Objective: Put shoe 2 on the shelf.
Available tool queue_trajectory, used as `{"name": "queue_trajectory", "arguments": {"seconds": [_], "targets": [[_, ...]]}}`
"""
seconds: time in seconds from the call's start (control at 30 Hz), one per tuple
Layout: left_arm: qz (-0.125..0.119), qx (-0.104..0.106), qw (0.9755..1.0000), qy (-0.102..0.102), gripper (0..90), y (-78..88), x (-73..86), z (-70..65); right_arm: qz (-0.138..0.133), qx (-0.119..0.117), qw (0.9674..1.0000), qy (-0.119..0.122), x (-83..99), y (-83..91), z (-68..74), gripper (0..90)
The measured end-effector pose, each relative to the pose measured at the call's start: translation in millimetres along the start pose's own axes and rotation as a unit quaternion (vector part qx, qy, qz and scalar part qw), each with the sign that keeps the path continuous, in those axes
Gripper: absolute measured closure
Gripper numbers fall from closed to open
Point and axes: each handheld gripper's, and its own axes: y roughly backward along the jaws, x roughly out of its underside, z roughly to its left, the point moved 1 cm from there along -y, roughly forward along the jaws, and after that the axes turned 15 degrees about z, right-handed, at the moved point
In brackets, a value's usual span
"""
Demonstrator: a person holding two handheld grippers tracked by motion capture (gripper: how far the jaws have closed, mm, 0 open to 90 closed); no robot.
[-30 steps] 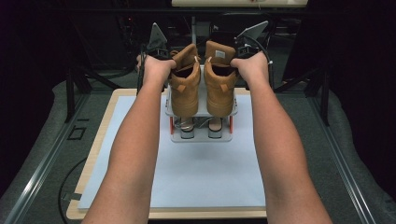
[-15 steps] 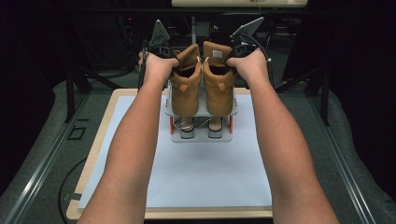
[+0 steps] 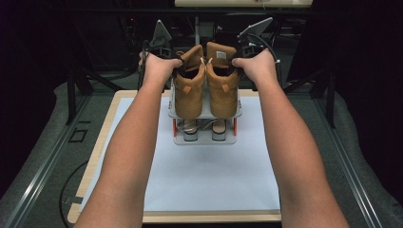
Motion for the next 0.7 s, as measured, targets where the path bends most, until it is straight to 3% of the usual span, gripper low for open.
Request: {"name": "queue_trajectory", "arguments": {"seconds": [0.2,0.7], "targets": [[-0.011,0.001,0.9999,-0.007,44.6,3.1,1.0,-1.8,-0.015,-0.004,0.9998,0.009,2.3,2.1,3.3,49.4],[-0.023,-0.011,0.9995,-0.017,41.3,15.0,4.2,-4.9,-0.019,0.004,0.9997,0.014,6.3,10.4,5.1,48.3]]}}
